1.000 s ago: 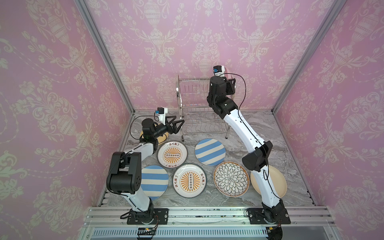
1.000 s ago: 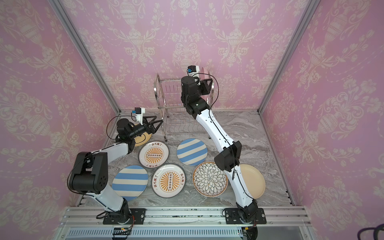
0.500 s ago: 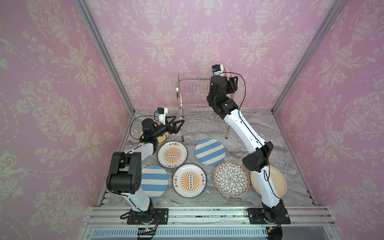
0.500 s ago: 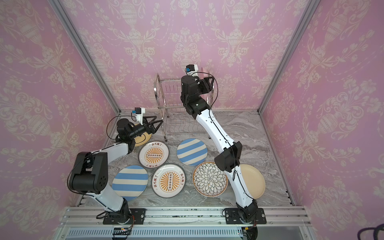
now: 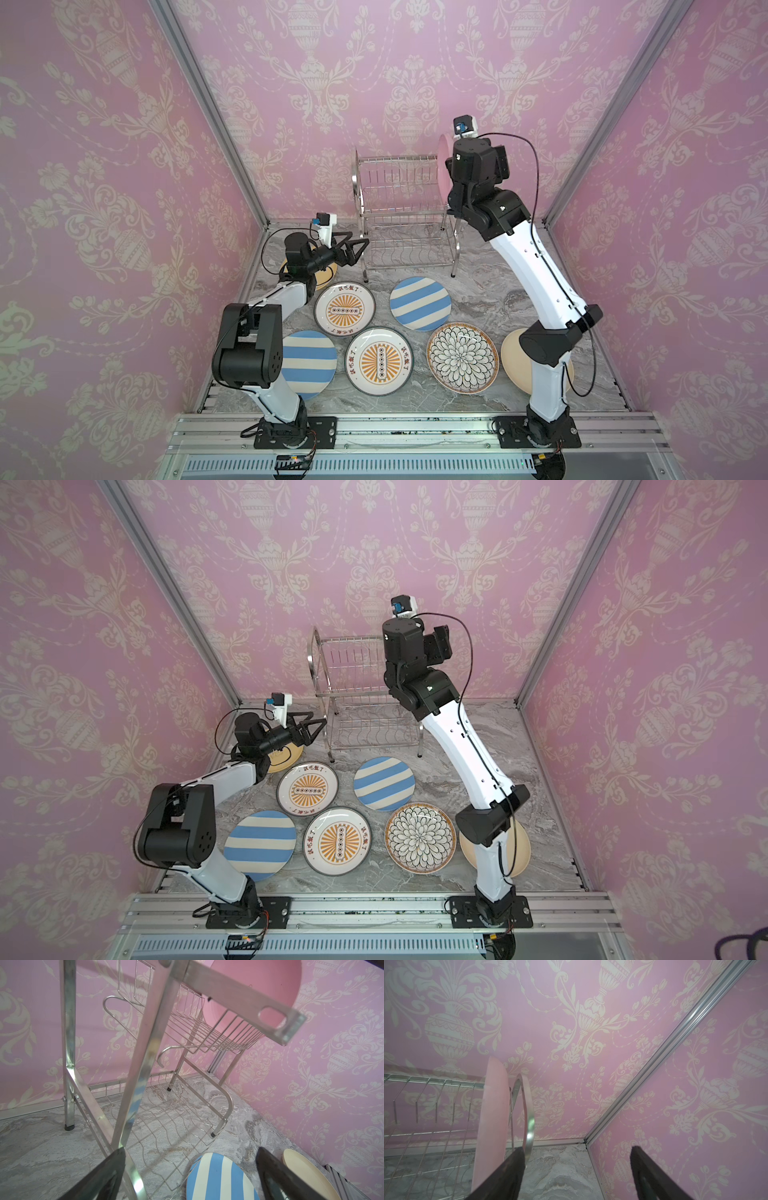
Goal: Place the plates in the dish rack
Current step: 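Open the right gripper and withdraw it from the rack toward the table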
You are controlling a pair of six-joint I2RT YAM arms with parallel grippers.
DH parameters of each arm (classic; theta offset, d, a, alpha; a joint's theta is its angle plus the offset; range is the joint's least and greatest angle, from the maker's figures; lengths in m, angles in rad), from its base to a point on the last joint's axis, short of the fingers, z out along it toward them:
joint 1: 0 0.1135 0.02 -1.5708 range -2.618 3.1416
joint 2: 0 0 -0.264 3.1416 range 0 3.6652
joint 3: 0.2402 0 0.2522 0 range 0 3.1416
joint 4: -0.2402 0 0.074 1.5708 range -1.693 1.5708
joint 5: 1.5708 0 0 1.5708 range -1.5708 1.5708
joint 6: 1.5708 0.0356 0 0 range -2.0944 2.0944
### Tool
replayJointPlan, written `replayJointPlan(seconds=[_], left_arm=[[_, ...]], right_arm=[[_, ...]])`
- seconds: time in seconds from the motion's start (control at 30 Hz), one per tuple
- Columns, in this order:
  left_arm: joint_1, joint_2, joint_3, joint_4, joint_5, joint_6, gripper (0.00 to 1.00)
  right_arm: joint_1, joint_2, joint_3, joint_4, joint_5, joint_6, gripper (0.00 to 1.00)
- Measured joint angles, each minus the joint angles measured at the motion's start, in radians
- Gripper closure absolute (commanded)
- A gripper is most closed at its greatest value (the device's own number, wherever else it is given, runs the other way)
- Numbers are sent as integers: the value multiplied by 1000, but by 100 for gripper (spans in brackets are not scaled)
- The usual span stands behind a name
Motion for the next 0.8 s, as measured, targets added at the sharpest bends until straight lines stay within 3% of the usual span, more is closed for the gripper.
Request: replayJointPlan(seconds=[0.13,0.4,0.6,0.8], left_arm=[[0,-8,11,-60,-18,26,1],[0,-97,37,-237,-51,79,1],[0,-211,64,-394,-105,117,1],[0,-299,60,-479,-158,119,1]], right_arm=[[-6,-114,-79,-33,-87,76,15],[-12,-88,-31,-125,-223,150,13],[-14,-239,-310,-113,-275,187,12],[-78,-500,-590,-109,-375,276,12]])
